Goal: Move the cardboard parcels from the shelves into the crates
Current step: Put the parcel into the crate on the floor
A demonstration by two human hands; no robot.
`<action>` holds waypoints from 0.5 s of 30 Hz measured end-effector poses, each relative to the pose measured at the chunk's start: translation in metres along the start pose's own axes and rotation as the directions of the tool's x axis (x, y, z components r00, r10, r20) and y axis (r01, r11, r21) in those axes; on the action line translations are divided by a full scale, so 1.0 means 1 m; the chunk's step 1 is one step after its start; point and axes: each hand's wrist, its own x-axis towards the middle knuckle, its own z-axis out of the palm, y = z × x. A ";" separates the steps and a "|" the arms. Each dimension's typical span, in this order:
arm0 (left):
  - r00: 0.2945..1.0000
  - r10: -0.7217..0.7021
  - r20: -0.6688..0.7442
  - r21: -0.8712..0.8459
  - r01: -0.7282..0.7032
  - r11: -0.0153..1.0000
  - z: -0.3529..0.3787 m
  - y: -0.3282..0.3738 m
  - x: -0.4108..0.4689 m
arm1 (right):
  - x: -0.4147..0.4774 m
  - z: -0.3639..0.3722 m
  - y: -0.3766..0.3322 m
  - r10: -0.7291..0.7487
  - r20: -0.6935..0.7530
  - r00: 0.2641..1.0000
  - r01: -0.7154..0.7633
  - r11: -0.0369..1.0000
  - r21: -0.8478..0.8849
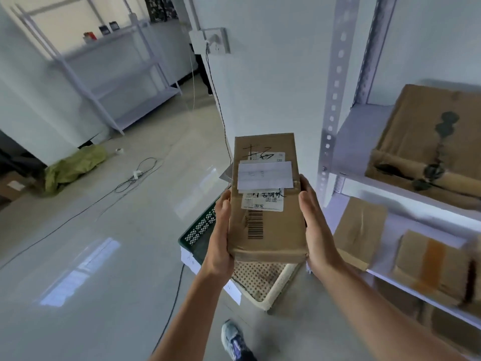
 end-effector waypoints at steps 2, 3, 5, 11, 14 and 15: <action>1.000 -0.020 0.021 -0.020 0.020 1.000 -0.024 -0.007 0.035 | 0.028 0.016 0.020 0.010 -0.045 0.999 -0.011 1.000 -0.016; 0.999 -0.034 0.034 -0.029 0.035 0.999 -0.038 -0.010 0.055 | 0.043 0.025 0.031 0.013 -0.072 0.997 -0.015 1.000 -0.021; 0.995 -0.067 0.067 -0.022 0.068 0.997 -0.066 -0.018 0.098 | 0.074 0.044 0.054 0.014 -0.134 0.991 -0.019 0.999 -0.040; 0.954 -0.203 0.221 0.010 0.206 0.979 -0.143 -0.050 0.227 | 0.164 0.097 0.130 0.089 -0.333 0.939 -0.107 0.994 -0.035; 0.923 -0.262 0.283 0.075 0.251 0.965 -0.170 -0.070 0.285 | 0.201 0.111 0.167 0.130 -0.420 0.898 -0.171 0.984 -0.060; 0.910 -0.284 0.303 0.094 0.268 0.959 -0.177 -0.079 0.302 | 0.211 0.113 0.182 0.153 -0.441 0.884 -0.203 0.977 -0.069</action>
